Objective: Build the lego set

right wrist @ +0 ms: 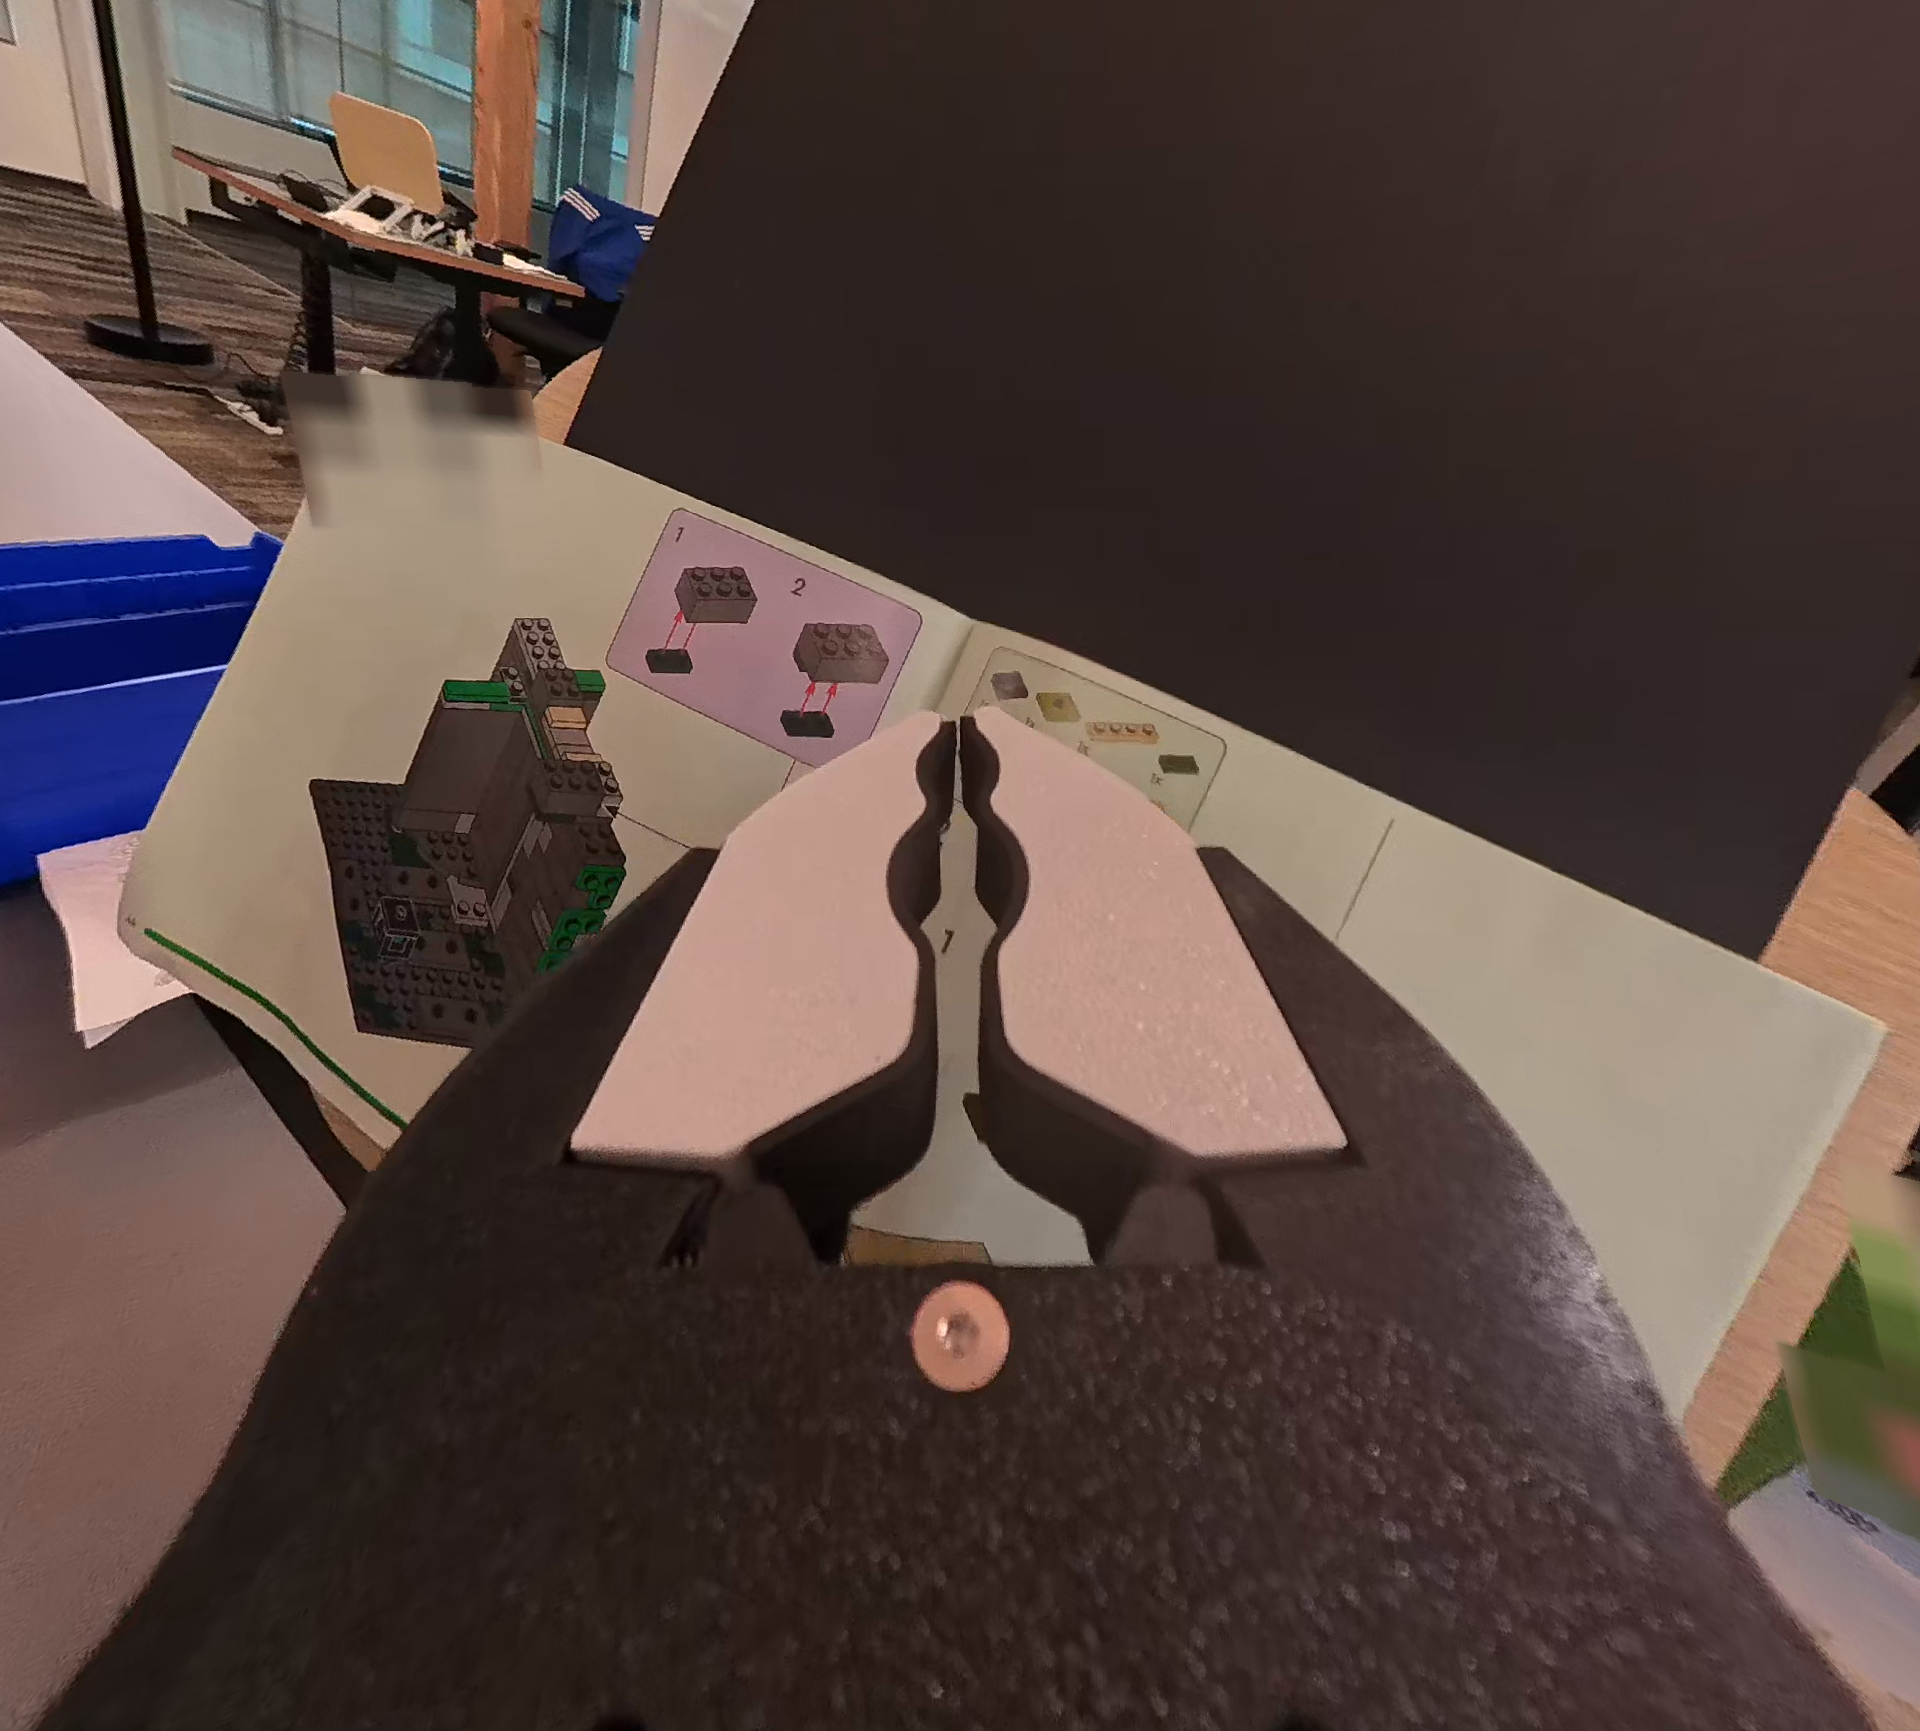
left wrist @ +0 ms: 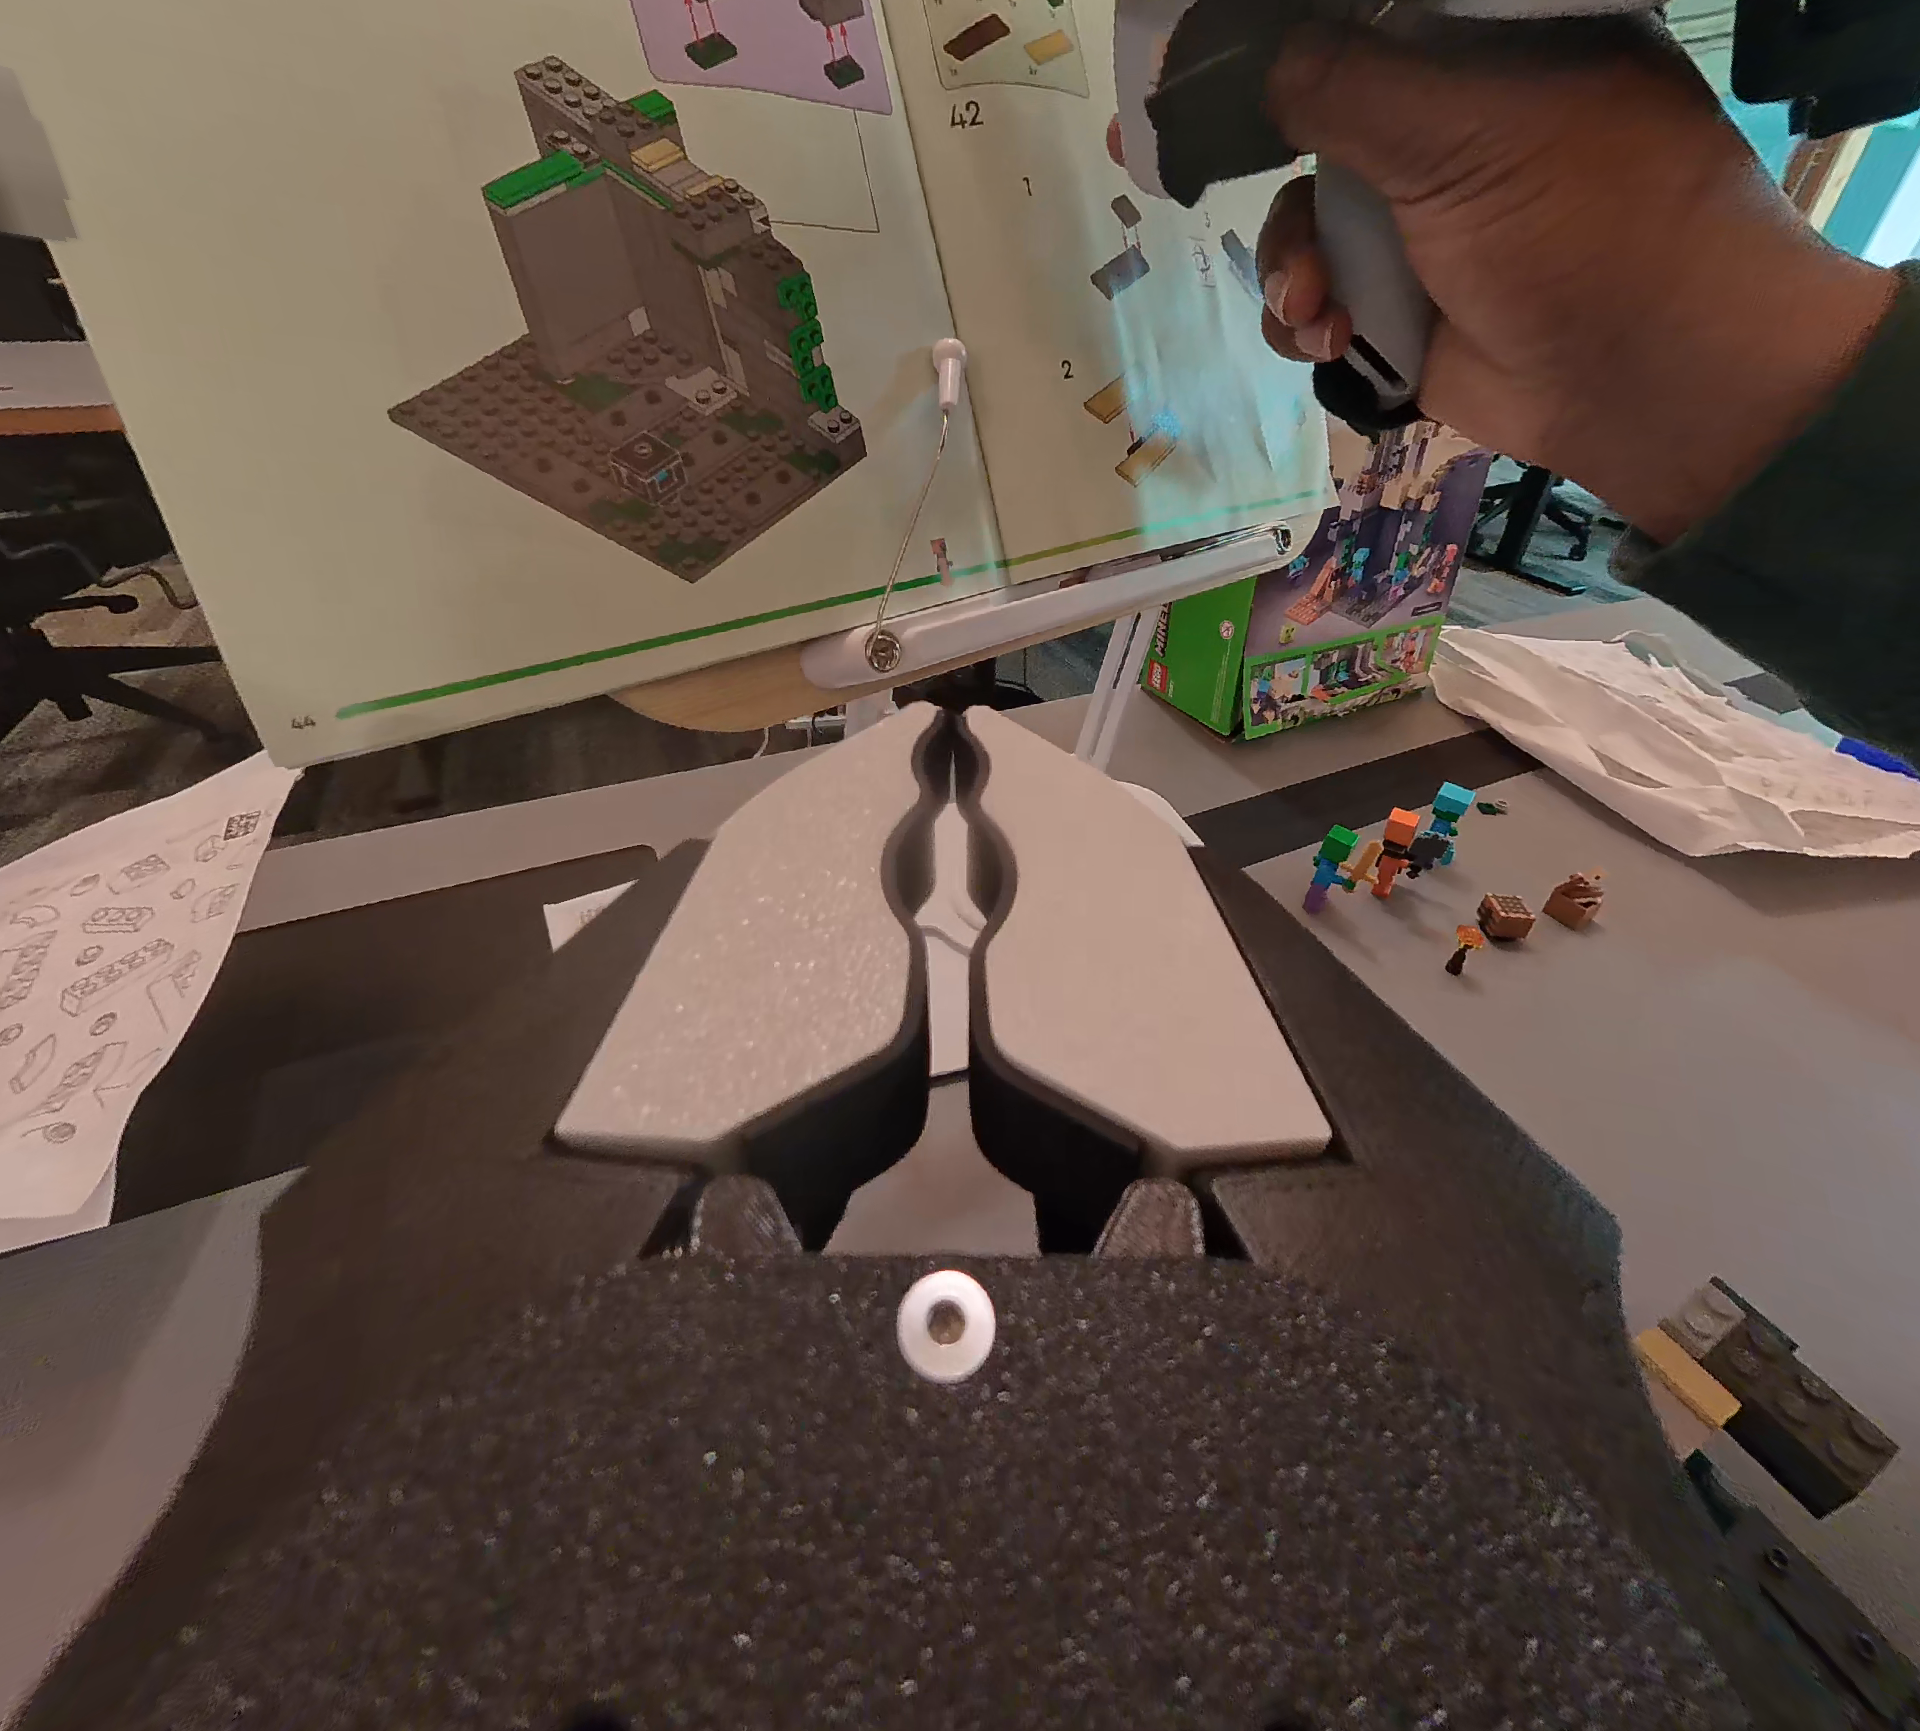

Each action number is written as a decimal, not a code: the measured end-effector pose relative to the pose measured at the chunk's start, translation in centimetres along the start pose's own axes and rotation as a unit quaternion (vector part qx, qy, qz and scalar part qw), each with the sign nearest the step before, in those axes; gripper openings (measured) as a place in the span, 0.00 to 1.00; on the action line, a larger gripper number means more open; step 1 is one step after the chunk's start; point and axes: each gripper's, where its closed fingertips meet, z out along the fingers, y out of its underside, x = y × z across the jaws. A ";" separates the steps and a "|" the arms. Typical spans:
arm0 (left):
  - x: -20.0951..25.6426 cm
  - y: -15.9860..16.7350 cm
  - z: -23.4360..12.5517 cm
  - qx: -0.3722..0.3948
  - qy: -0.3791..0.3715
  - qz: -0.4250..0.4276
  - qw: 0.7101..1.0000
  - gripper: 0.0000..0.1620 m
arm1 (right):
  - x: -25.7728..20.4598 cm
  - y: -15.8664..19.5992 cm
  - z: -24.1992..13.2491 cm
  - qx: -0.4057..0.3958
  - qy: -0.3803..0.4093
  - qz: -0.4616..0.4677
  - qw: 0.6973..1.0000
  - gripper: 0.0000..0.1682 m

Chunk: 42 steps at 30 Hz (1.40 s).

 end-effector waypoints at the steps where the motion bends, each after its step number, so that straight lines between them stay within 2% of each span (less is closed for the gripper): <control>1: 0.0 0.0 0.0 0.001 0.000 -0.003 1.000 0.00 | 0.0 0.1 -0.1 -0.001 0.000 0.000 1.000 0.00; 14: 0.1 0.1 0.0 0.000 0.003 -0.005 1.000 0.00 | -0.1 1.7 -0.6 -0.010 0.002 -0.002 1.000 0.00; 42: 0.3 0.4 0.1 -0.005 0.009 -0.005 1.000 0.00 | 0.9 0.0 -1.0 0.013 0.012 -0.001 1.000 0.00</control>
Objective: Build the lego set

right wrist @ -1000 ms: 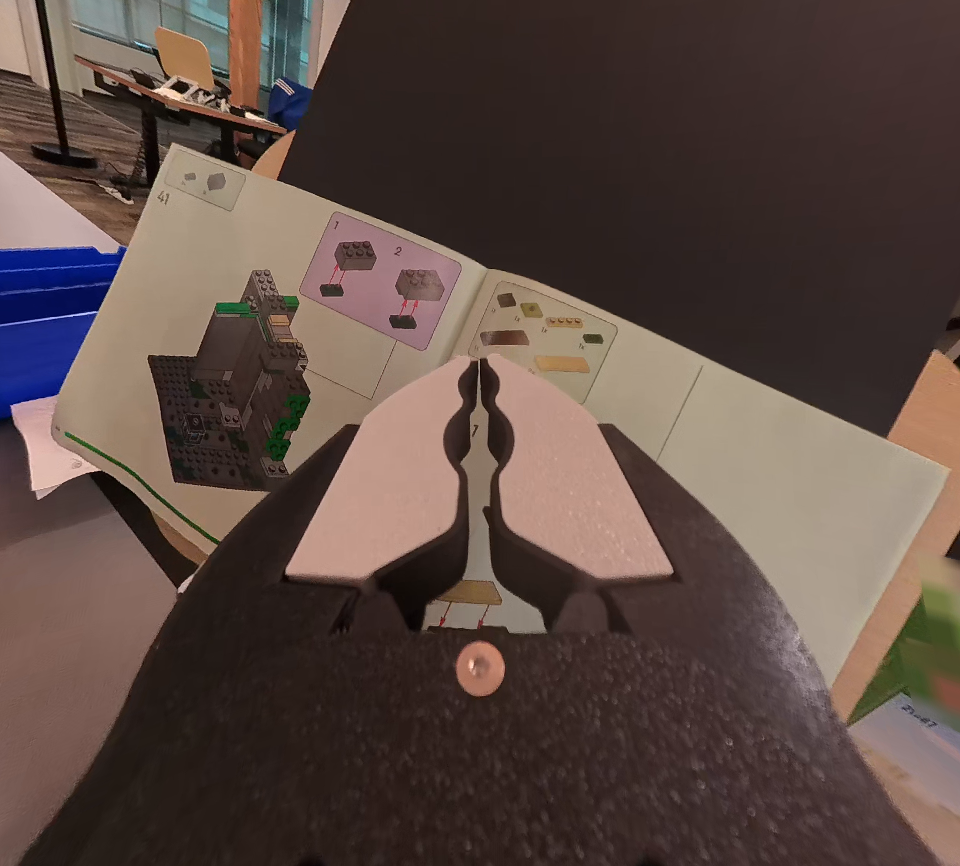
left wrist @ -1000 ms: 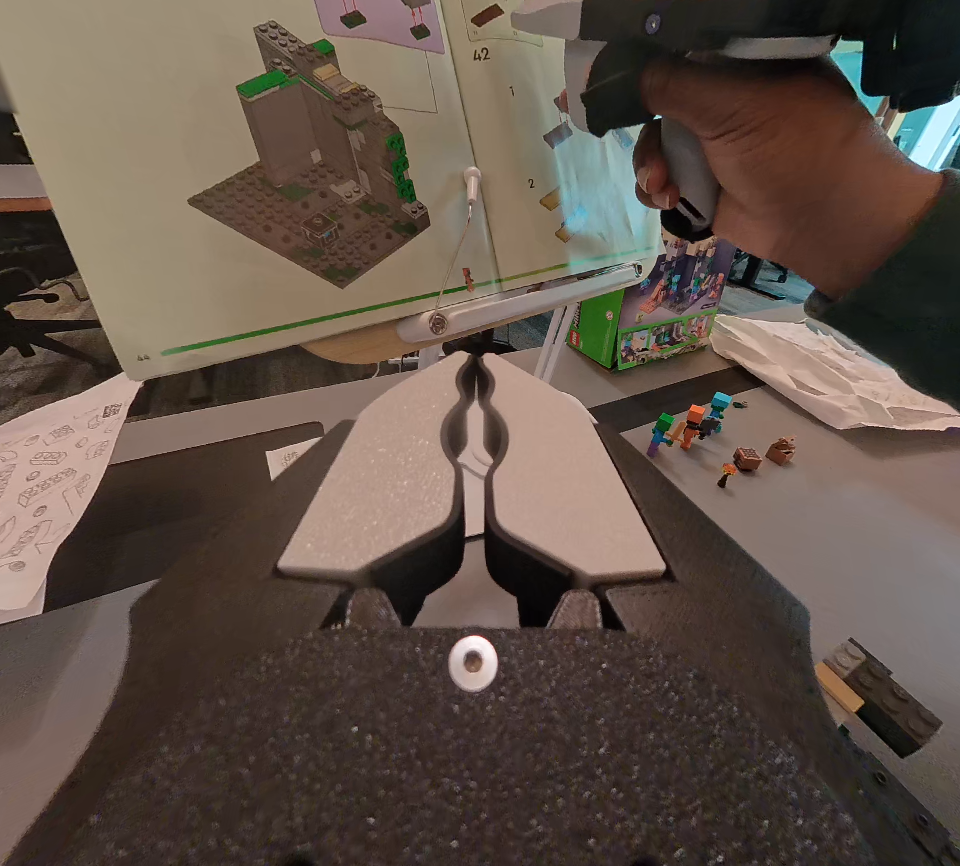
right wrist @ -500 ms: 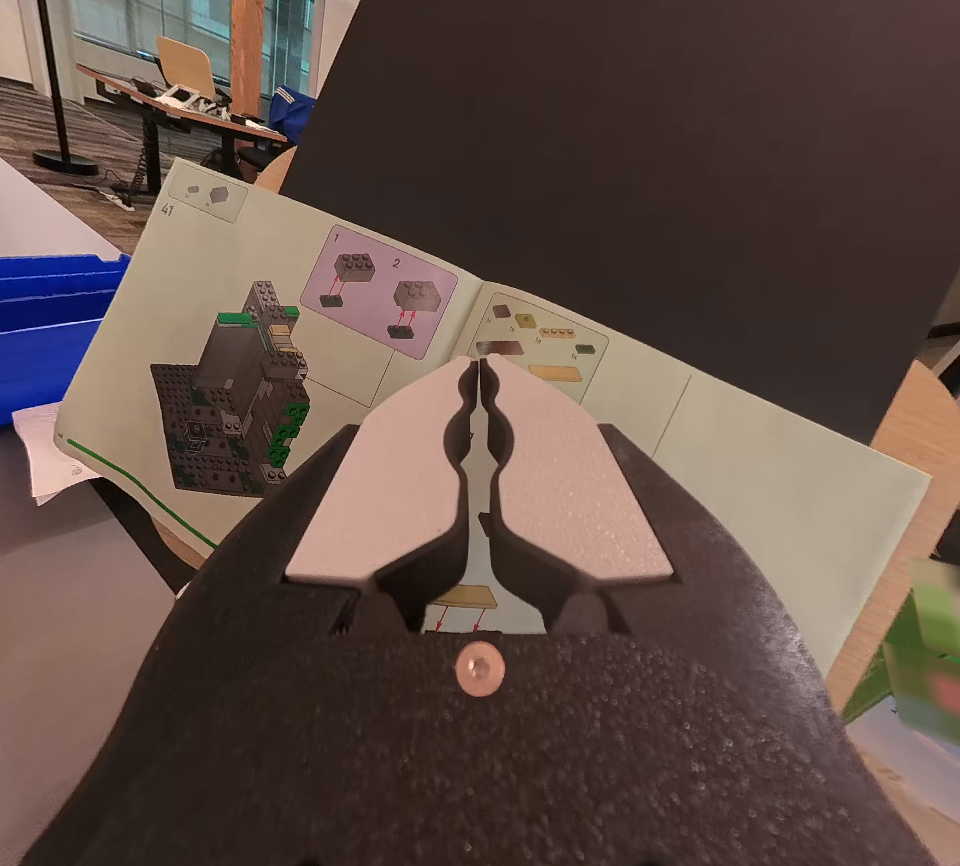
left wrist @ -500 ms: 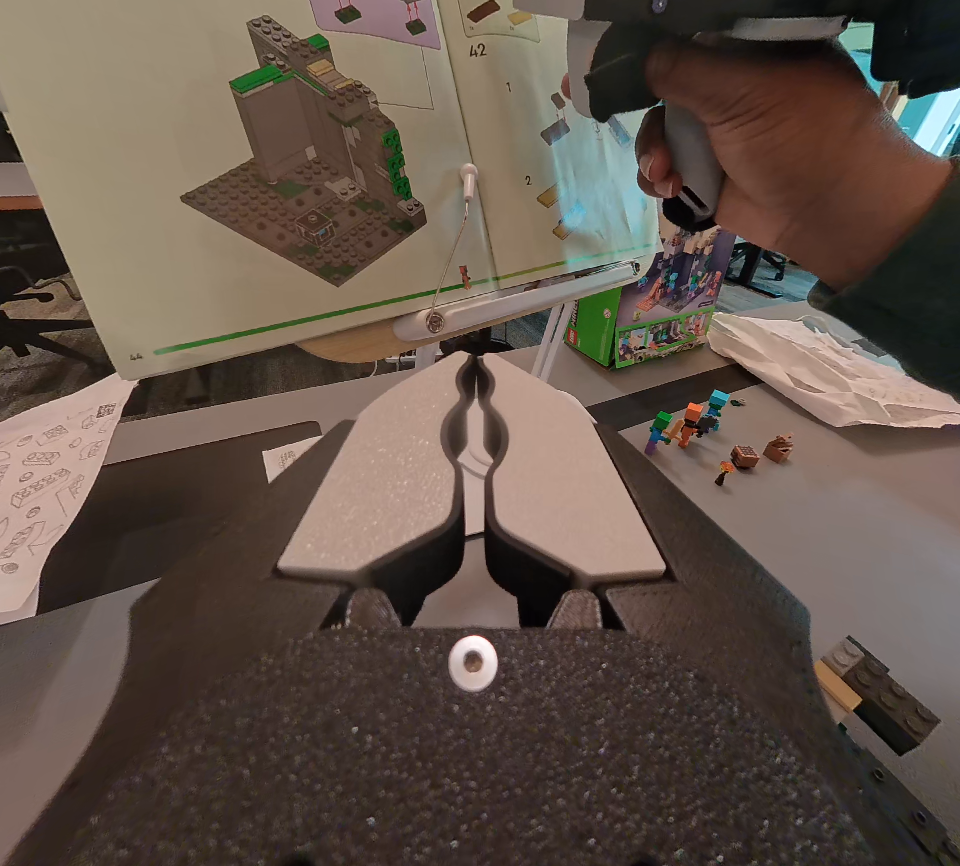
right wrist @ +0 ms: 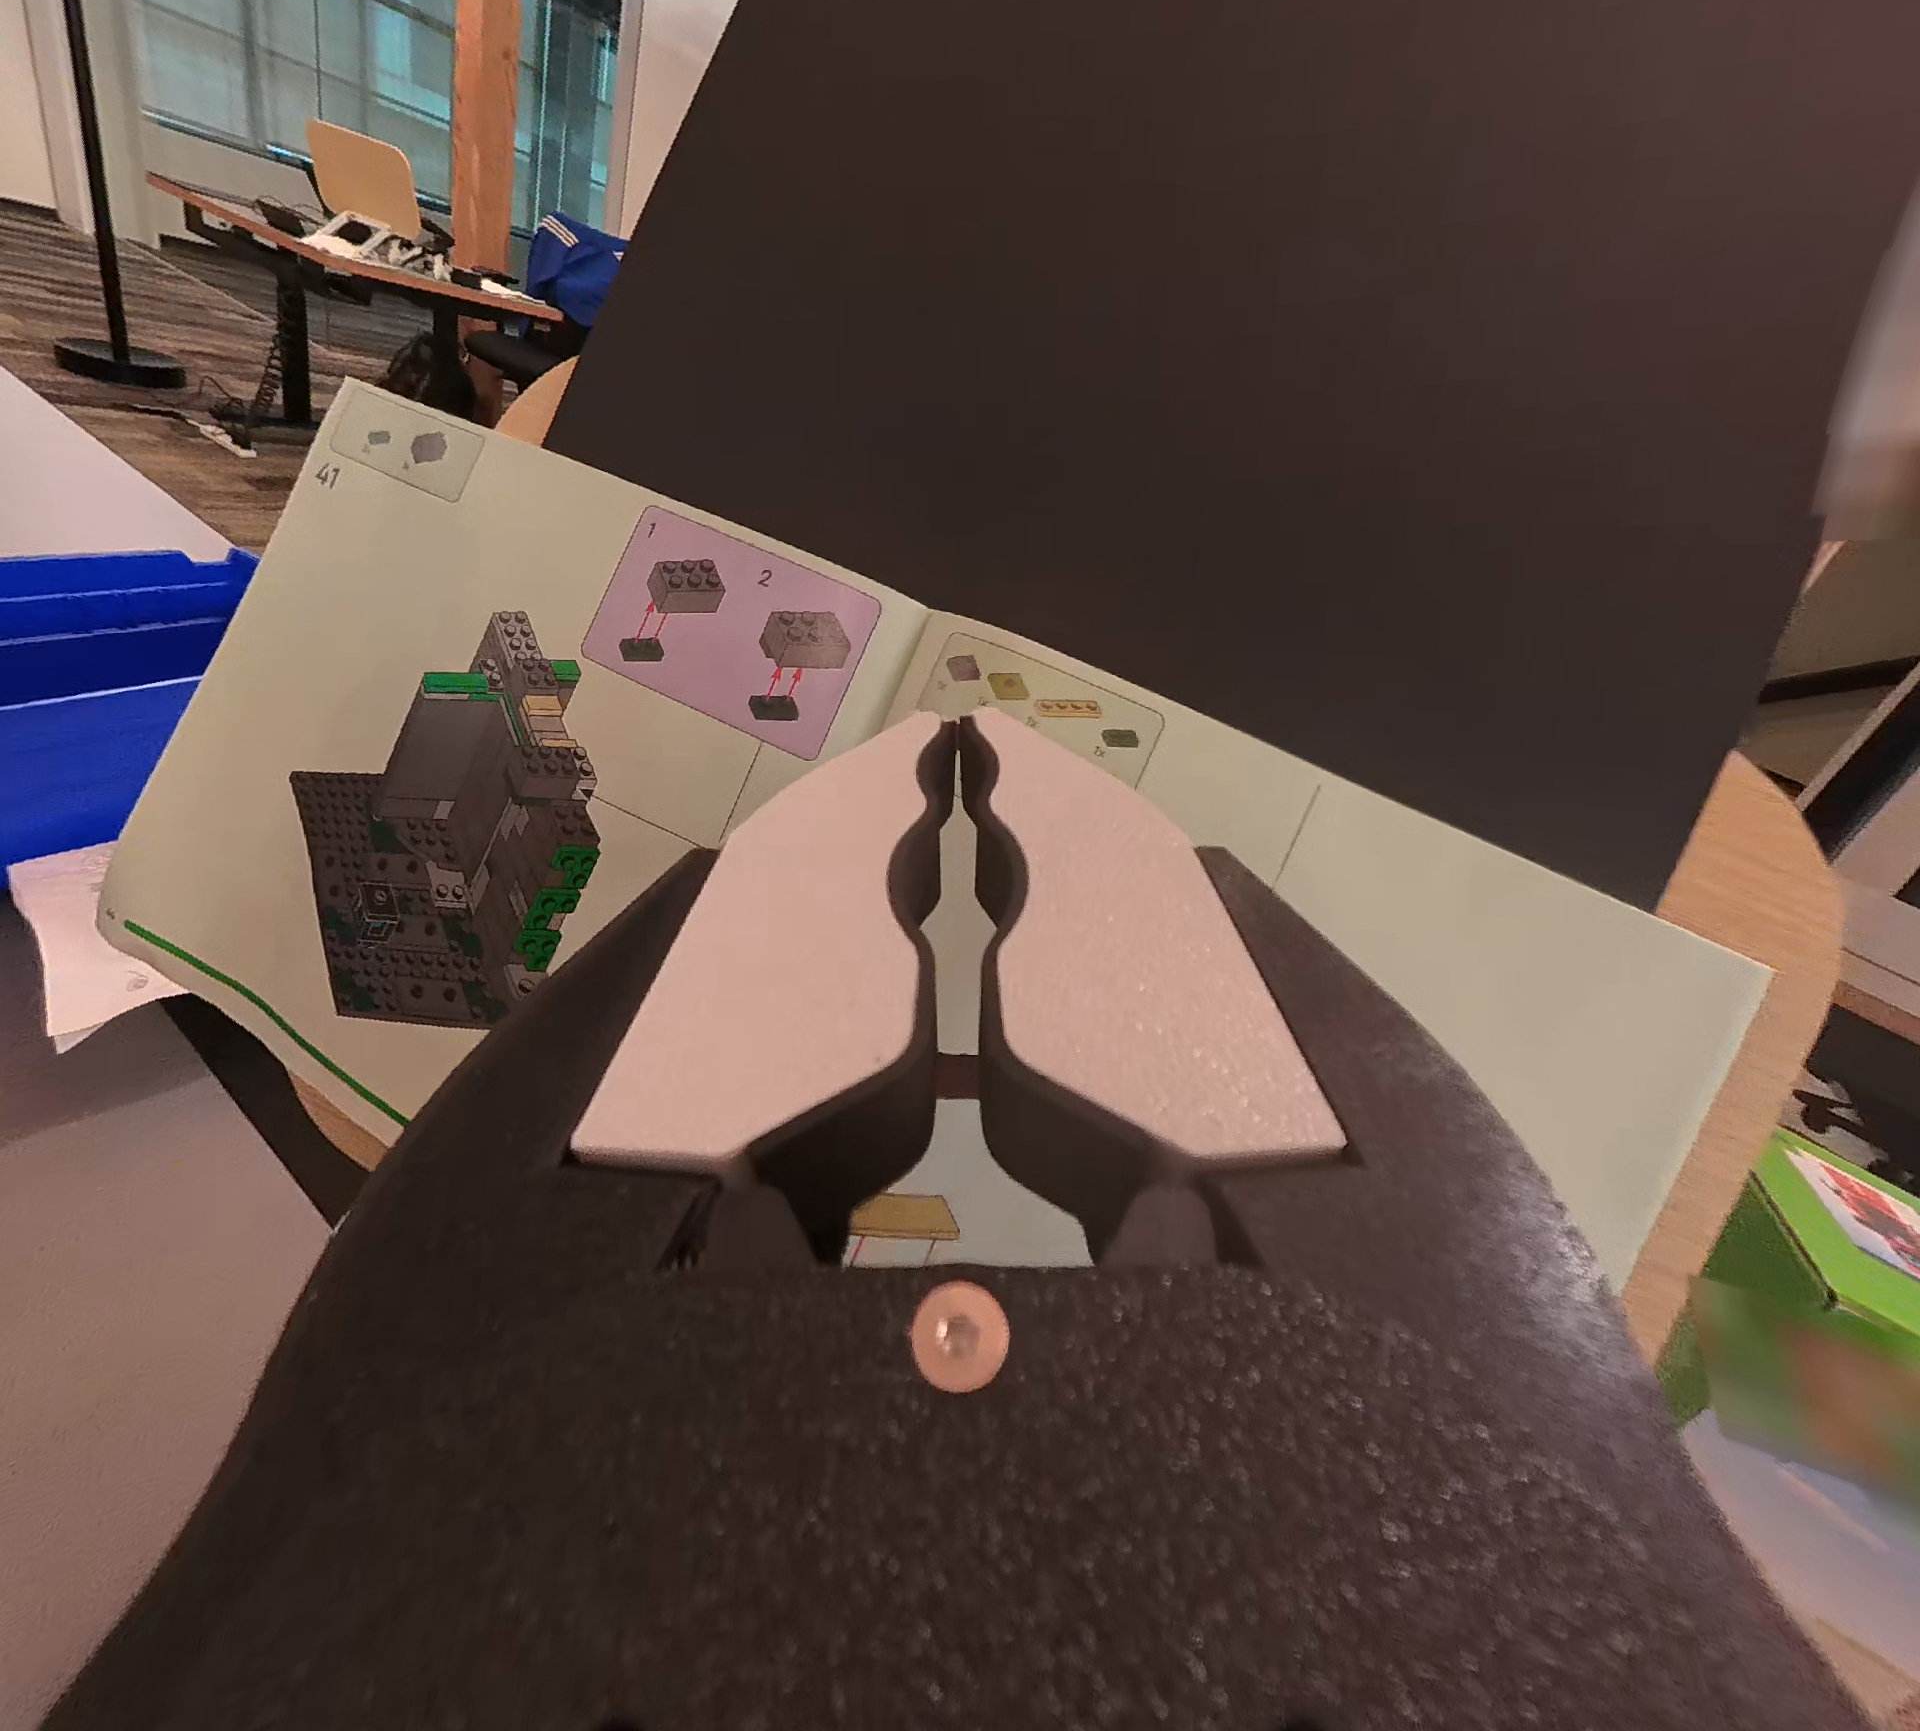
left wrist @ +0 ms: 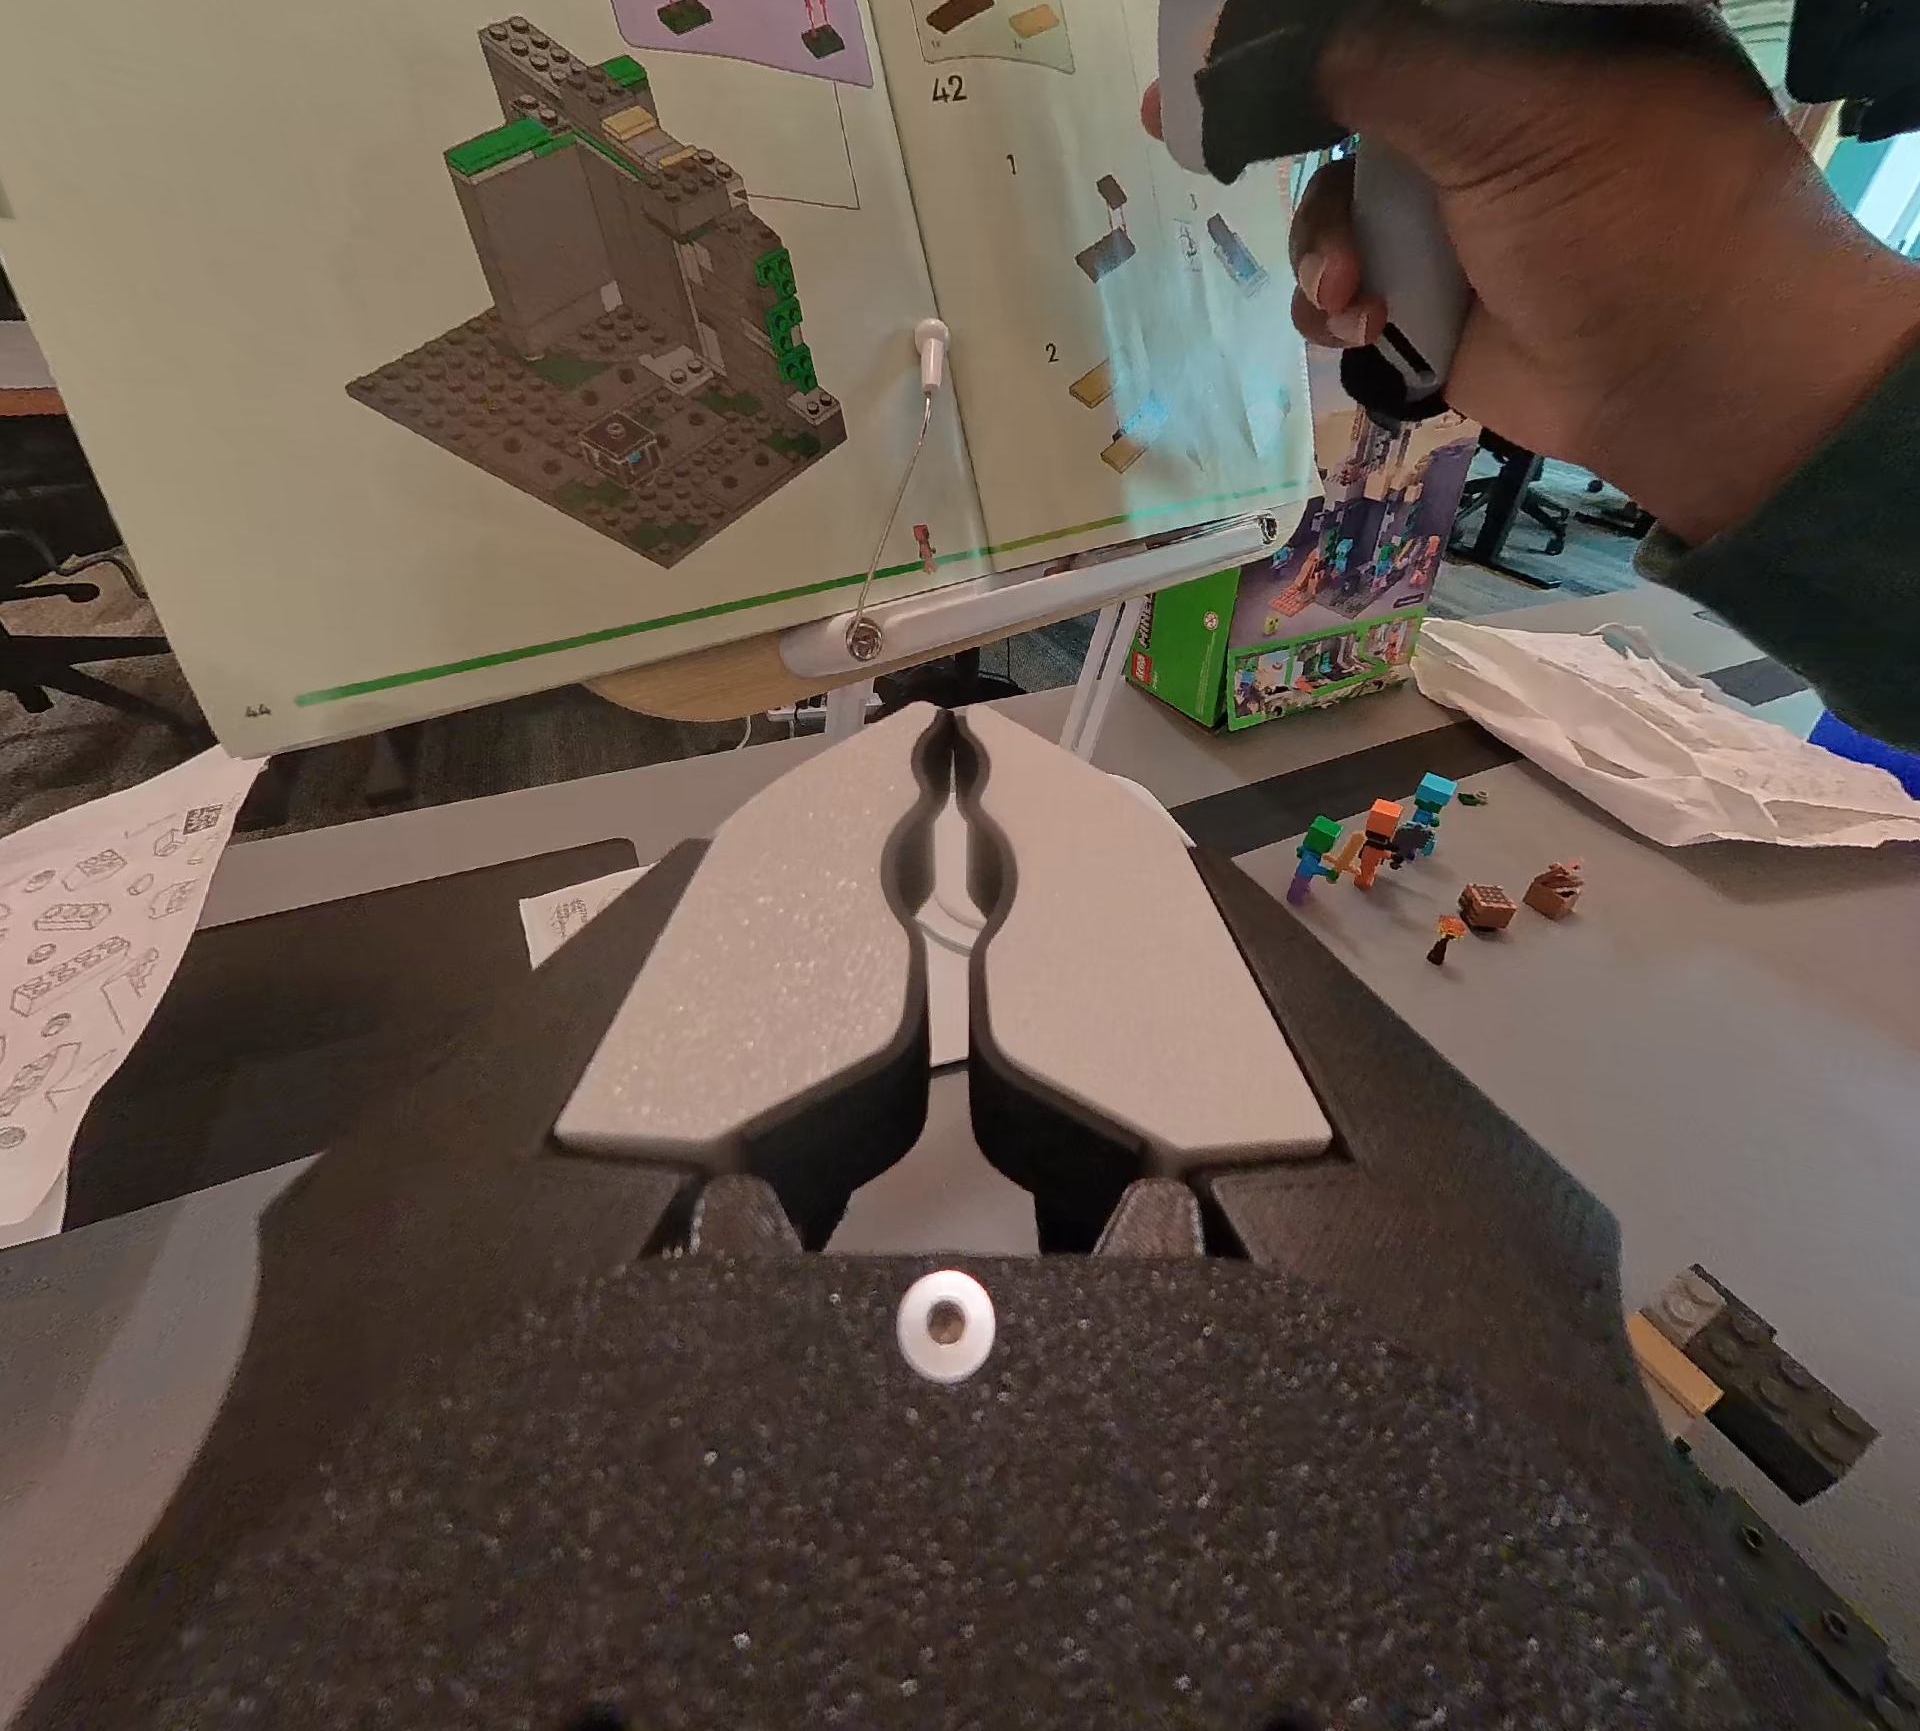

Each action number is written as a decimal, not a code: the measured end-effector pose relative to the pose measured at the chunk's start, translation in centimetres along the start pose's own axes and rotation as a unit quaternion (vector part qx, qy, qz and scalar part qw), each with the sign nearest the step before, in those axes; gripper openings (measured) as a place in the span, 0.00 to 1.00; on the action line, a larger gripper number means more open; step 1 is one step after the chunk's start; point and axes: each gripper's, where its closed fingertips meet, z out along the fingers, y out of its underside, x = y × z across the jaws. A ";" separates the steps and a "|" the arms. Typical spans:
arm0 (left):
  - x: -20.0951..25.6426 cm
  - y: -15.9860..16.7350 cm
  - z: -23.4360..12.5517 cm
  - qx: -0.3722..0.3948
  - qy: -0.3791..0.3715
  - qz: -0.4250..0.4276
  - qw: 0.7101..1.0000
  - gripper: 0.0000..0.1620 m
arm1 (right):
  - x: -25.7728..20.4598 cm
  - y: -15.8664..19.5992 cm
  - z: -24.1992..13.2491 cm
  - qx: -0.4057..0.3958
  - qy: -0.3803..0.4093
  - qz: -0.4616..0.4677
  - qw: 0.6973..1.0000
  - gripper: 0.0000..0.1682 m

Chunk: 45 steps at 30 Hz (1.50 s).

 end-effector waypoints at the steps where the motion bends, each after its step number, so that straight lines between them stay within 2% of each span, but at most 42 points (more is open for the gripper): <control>1: 0.0 0.0 0.0 0.000 0.000 0.000 1.000 0.00 | 0.1 0.0 -0.1 0.000 0.001 0.000 1.000 0.00; 36: 0.5 0.2 0.3 -0.003 0.008 0.003 1.000 0.00 | 2.0 1.5 -1.8 -0.011 0.022 0.010 1.000 0.00; 45: 0.7 0.2 0.3 -0.003 0.010 0.003 1.000 0.00 | 2.4 1.5 -4.0 0.001 0.029 0.028 0.999 0.00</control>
